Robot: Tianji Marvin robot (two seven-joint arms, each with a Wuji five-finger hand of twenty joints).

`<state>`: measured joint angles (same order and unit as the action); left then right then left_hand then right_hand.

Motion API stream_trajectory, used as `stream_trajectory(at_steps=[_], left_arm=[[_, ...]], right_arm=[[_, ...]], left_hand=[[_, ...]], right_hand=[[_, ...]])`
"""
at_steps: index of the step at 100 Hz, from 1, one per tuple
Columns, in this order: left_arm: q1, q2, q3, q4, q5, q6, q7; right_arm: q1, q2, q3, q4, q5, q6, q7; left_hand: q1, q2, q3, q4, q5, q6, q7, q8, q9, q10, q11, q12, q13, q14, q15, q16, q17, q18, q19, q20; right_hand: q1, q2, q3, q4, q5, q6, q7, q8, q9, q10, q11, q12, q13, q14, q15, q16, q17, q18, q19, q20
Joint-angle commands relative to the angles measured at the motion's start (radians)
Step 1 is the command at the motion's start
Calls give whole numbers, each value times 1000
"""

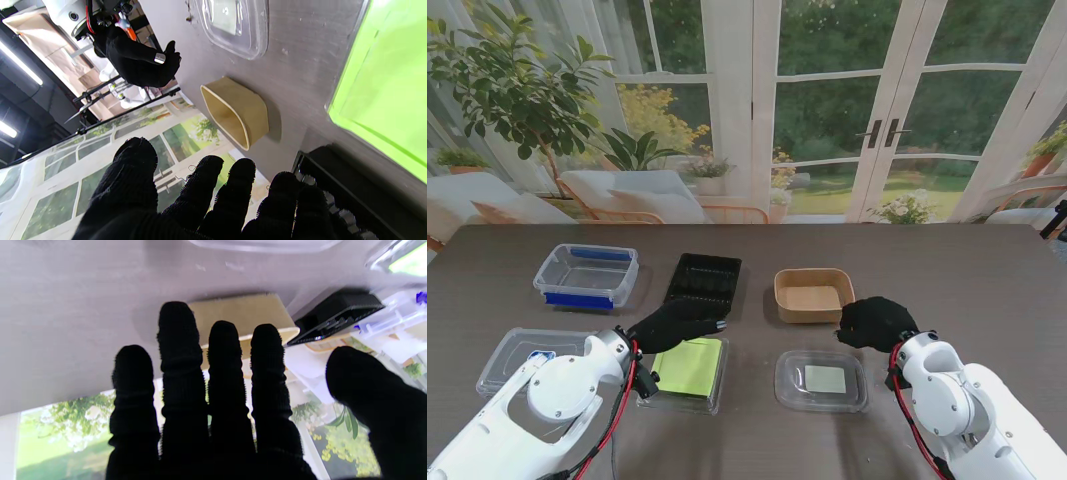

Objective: Pair container bodies with their lids

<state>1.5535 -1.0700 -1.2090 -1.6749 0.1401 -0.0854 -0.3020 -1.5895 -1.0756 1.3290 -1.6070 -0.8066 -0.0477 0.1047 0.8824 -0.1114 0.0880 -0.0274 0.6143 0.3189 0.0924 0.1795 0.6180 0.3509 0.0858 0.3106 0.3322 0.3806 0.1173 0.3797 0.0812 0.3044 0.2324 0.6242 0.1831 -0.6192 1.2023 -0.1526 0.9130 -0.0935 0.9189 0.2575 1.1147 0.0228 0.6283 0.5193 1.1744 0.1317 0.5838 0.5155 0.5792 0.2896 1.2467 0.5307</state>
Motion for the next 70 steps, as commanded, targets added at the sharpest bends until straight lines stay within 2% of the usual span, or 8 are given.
stream_trajectory(at_steps=[1,15,21,42,52,63,70], left_arm=[[-9,-5,16,14,-7,8,-32],[-44,-3,60,49,-25,14,-55],[-64,-3,81,64,-33,14,-66],[-137,-1,159,119,-62,10,-105],[-162,-3,188,140,-74,8,-112],[-178,-6,210,156,-80,6,-108],[-185,-10,221,165,-81,4,-101]], right_arm=[[-15,16,5,-6,3,-12,22],[-21,23,19,2,21,-30,68],[-22,26,22,6,26,-31,85],[-23,29,30,16,-14,4,95],[-16,33,37,21,-45,17,108],[-2,38,39,35,-61,23,131],[8,41,37,46,-67,29,146]], left_hand=[[16,43,-21,19,18,-2,-8,-2,-6,1,-7,-5,-12,6,-19,-3,-9,-18,-28,20],[21,47,-25,19,18,-1,-9,-2,-8,3,-8,-6,-14,5,-20,-3,-10,-23,-29,20],[23,48,-27,19,18,0,-9,-2,-9,3,-8,-6,-13,5,-20,-2,-11,-26,-29,20],[29,54,-35,18,17,1,-10,-3,-10,3,-8,-5,-13,7,-20,-1,-9,-35,-30,18],[37,55,-36,18,23,10,-8,-3,-6,5,-6,-4,-9,7,-18,1,-4,-35,-28,18],[53,58,-33,18,39,25,-3,-2,6,11,-3,-3,7,10,-10,6,13,-29,-20,21],[80,64,-31,12,62,45,4,-1,34,30,2,2,36,24,17,25,41,-13,0,35]], right_hand=[[-38,35,-21,-5,35,-25,17,-32,32,-5,-33,-29,-21,-8,-34,-23,59,15,-38,-32],[-49,57,-34,12,50,-27,-3,-39,67,-8,-95,-67,-42,-18,-94,-50,14,2,-80,-62],[-58,75,-46,45,49,-22,-29,1,74,-9,-123,-83,-52,-18,-118,-63,-2,-4,-90,-77],[-81,99,-72,42,-12,-1,-60,10,43,15,-139,-90,-76,2,-139,-74,-30,-5,-95,-81],[-88,122,-93,52,-14,-16,-68,27,20,16,-35,-17,-65,25,-27,-11,-24,-11,-47,-52],[-93,137,-95,59,-9,-23,-75,29,-16,17,26,35,-86,28,53,31,-29,-18,-29,-33],[-92,144,-100,62,0,-34,-79,27,-33,16,52,55,-97,32,101,47,-25,-22,-14,-20]])
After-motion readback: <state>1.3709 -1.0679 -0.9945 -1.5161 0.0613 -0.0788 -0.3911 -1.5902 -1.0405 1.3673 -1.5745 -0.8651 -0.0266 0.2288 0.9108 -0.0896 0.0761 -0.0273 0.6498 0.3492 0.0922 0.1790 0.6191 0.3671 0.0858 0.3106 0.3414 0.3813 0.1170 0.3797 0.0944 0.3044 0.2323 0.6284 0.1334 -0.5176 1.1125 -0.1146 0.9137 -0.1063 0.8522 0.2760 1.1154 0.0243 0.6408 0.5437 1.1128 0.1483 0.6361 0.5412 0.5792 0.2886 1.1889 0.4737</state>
